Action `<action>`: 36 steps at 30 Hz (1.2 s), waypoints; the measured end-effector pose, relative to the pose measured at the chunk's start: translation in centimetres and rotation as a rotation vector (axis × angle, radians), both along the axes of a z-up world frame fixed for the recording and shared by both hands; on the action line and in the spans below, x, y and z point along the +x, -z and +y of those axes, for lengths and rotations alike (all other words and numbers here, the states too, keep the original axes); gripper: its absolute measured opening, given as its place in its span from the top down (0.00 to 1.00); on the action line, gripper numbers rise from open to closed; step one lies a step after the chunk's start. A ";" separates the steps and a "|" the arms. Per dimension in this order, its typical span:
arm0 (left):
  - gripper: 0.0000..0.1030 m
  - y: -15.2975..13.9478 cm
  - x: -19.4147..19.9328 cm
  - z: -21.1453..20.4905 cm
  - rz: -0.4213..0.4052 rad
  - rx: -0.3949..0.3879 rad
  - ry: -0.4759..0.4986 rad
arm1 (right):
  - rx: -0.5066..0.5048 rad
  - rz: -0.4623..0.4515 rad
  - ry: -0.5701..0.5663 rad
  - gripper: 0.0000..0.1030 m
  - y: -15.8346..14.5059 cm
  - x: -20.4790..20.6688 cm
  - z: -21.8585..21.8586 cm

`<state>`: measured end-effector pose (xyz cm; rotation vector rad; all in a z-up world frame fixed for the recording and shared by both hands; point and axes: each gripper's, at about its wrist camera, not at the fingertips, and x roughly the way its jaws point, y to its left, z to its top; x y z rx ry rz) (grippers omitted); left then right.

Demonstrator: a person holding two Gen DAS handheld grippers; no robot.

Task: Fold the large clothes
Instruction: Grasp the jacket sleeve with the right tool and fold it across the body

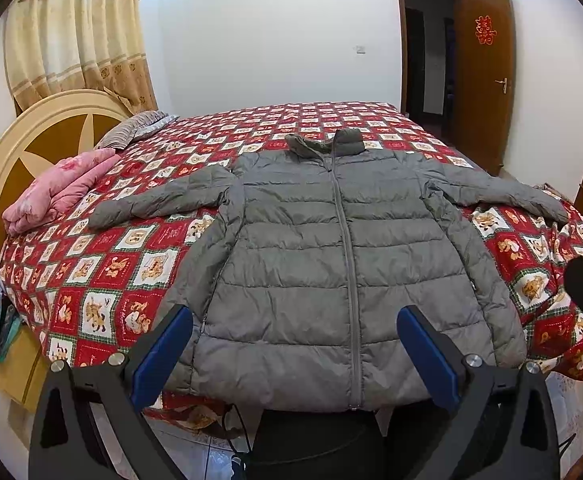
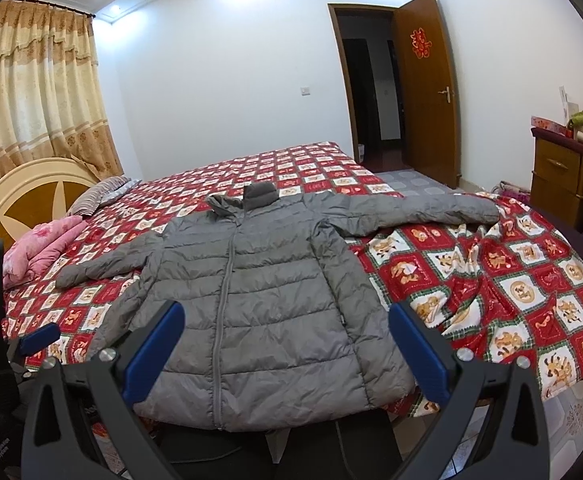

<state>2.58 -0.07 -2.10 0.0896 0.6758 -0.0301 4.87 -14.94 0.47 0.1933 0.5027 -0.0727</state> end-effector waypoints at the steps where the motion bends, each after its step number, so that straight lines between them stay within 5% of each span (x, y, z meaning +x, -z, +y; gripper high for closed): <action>1: 0.01 0.1 0.3 0.0 0.002 0.002 -0.003 | 0.002 0.001 0.003 0.00 0.0 0.1 -0.1; 9: 0.01 1.2 4.7 -0.6 0.028 0.042 -0.007 | 0.079 0.035 0.032 0.00 0.3 4.7 -3.7; 15: 0.01 2.4 12.5 0.0 0.100 -0.065 0.146 | 0.124 0.127 0.103 0.08 2.7 9.8 -8.9; 26: 0.01 6.0 28.9 6.5 0.086 -0.051 0.147 | 0.418 0.140 0.562 0.19 5.9 15.0 -32.3; 29: 0.01 7.9 31.9 8.1 0.100 -0.154 0.122 | 0.502 0.141 0.618 0.31 7.4 16.8 -36.7; 34: 0.01 11.1 34.0 9.8 0.125 -0.348 0.043 | 0.750 0.168 0.585 0.32 10.5 19.6 -39.0; 36: 0.01 12.7 34.3 10.3 0.144 -0.402 -0.006 | 0.755 0.192 0.613 0.32 10.8 20.8 -39.3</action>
